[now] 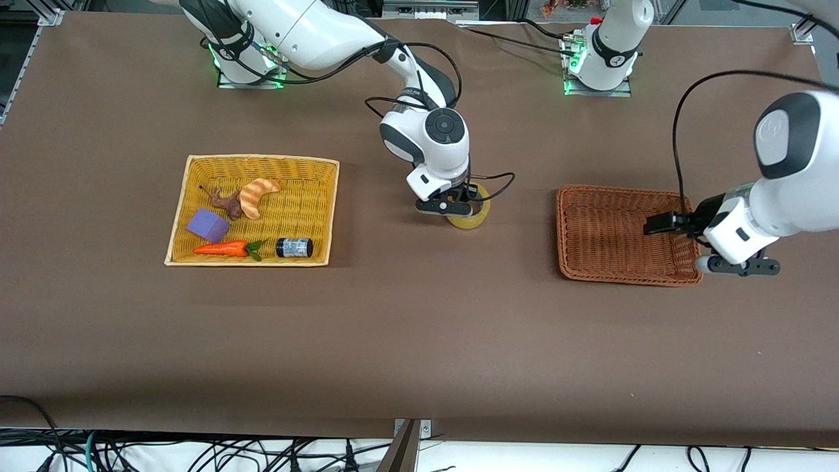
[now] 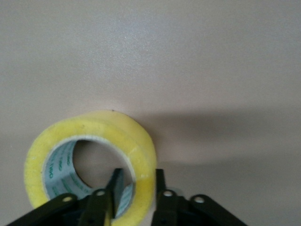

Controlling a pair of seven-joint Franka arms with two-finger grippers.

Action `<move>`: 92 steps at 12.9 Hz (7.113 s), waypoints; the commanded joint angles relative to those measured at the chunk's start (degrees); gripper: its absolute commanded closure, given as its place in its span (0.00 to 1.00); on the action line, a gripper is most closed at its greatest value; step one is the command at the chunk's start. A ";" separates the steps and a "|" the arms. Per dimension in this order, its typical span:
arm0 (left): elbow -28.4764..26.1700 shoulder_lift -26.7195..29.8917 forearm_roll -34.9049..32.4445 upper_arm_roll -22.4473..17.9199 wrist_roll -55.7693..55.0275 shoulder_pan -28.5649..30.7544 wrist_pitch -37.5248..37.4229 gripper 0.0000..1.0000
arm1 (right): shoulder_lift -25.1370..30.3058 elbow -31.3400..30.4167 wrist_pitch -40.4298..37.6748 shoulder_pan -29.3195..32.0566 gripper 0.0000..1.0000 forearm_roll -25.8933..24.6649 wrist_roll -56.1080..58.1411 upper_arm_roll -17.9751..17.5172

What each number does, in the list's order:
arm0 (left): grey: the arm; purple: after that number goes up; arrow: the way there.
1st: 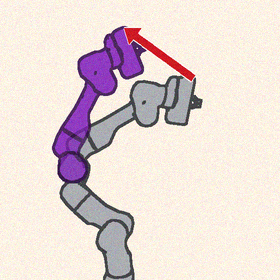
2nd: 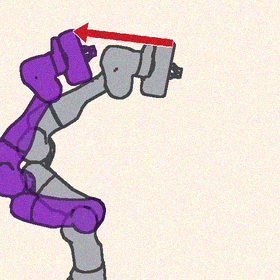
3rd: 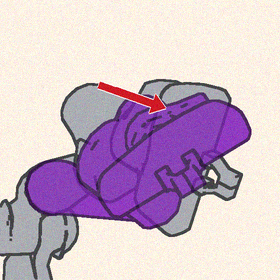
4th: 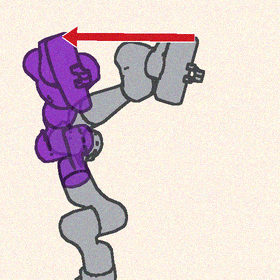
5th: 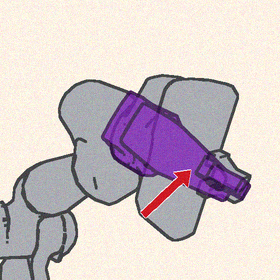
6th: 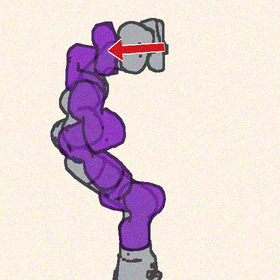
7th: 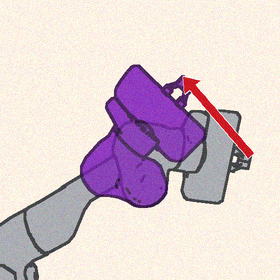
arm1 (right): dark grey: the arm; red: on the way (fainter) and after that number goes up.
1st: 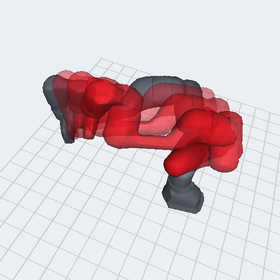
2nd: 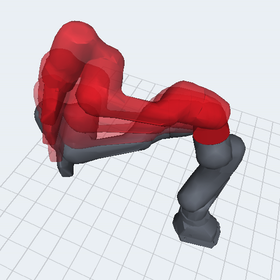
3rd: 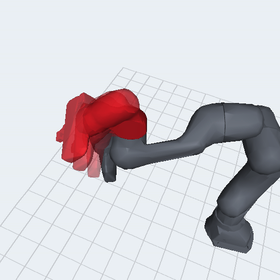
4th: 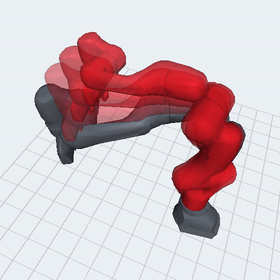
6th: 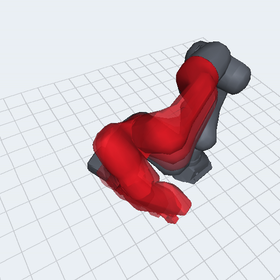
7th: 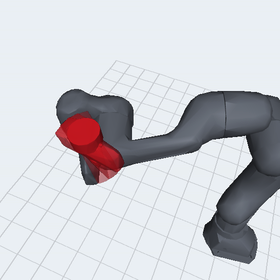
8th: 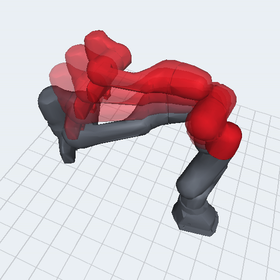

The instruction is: Transfer tape with both arms

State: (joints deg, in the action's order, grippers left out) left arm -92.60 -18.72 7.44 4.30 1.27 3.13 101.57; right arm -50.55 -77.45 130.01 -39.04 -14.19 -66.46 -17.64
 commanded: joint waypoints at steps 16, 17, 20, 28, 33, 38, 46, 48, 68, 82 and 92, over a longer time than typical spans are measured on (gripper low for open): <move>-11.52 -10.20 -3.57 3.34 -27.46 -28.70 27.59 0.00 | 54.76 -30.12 -31.99 25.24 0.00 17.61 64.29 14.35; -14.25 -10.02 -3.66 3.95 -27.64 -28.70 30.76 0.00 | 55.21 -30.12 -32.71 25.24 0.00 17.53 69.39 17.60; -22.34 -7.39 -6.27 4.75 -27.73 -28.79 37.20 0.00 | 55.65 -29.95 -32.63 25.24 0.00 17.09 77.35 23.16; -29.30 -6.58 -17.36 8.88 -39.32 -28.71 43.78 0.06 | 56.00 -30.21 -29.38 25.24 0.00 13.66 76.65 23.52; -28.95 -7.38 -17.46 8.88 -39.33 -28.27 44.24 0.93 | 55.91 -30.21 -29.90 25.50 0.00 14.10 76.30 24.67; -27.03 -7.74 -17.46 8.35 -38.72 -26.96 43.54 1.00 | 56.27 -31.00 -29.38 25.50 0.00 14.10 76.30 25.81; -13.04 0.26 -16.49 5.81 -8.09 -14.14 13.57 1.00 | 57.32 -32.76 -28.06 25.59 0.00 14.10 76.21 26.16; -13.30 0.53 -16.40 5.54 3.77 -7.03 13.65 1.00 | 57.24 -32.76 -28.06 25.59 0.00 14.10 76.21 26.16; -23.42 -8.52 -16.40 5.63 14.29 6.01 35.63 0.28 | 57.15 -32.76 -28.15 25.59 0.00 14.01 76.30 26.07; 10.60 6.66 -11.13 6.59 -8.92 1.36 -16.23 0.00 | 57.15 -32.50 -28.06 25.59 0.00 13.57 76.30 26.07; 0.14 16.72 -5.59 5.62 -8.39 1.35 -16.32 0.00 | 57.06 -32.06 -27.27 25.59 0.00 12.34 76.48 25.81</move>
State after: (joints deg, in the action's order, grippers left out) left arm -90.63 -1.09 0.73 9.40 -7.33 4.54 84.05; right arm 4.95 -108.24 102.09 -13.62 -0.99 9.88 8.53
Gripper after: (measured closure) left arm 0.000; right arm 0.000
